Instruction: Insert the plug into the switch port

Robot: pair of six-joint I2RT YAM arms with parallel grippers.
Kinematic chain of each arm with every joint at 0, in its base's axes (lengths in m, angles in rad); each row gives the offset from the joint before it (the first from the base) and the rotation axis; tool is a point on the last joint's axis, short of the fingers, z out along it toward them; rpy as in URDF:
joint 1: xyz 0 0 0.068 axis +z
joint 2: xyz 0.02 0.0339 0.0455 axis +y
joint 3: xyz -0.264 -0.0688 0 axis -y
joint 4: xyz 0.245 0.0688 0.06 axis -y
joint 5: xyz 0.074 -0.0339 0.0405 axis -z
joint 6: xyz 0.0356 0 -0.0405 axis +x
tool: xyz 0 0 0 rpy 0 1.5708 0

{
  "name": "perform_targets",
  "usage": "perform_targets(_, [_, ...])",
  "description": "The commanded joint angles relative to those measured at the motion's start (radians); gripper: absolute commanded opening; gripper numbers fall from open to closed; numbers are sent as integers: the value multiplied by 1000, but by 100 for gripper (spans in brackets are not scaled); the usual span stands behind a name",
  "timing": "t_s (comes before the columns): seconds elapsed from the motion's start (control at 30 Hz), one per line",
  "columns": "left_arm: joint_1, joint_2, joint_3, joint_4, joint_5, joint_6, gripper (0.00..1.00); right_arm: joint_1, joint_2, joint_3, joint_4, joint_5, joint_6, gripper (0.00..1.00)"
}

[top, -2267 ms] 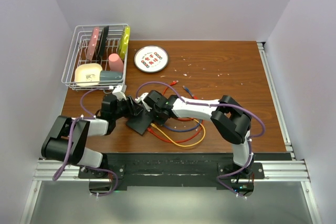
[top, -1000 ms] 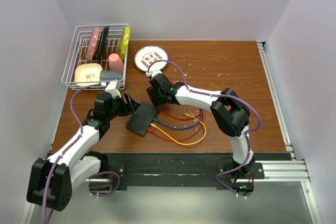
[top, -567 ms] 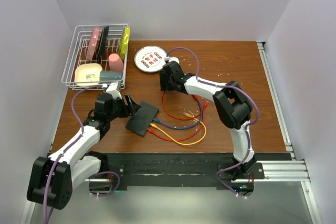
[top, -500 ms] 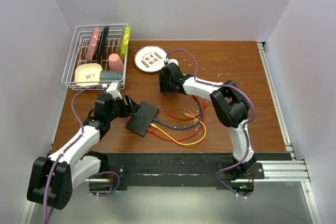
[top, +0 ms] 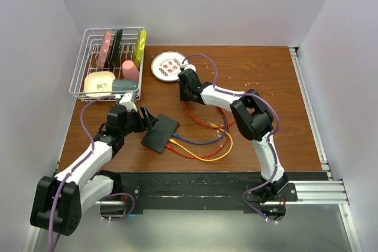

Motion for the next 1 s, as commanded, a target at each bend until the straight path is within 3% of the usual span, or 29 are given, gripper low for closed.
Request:
perform_targets(0.0, [0,-20,-2,35,2,26,68,1,-18,-13,-46,0,-91,0])
perform_targets(0.37, [0,-45,-12,89,39,6,68,2,-378,-275,43,-189,-229,0])
perform_targets(0.5, [0,-51,-31,142,96,-21,68,4,-524,-402,106,-344,-222,0])
perform_targets(0.73, [0,-83,-80,319,217,-121,65,13,-659,-577,152,-545,-262,0])
perform_targets(0.97, [0,50,-129,610,375,-300,63,25,-751,-688,235,-689,-266,0])
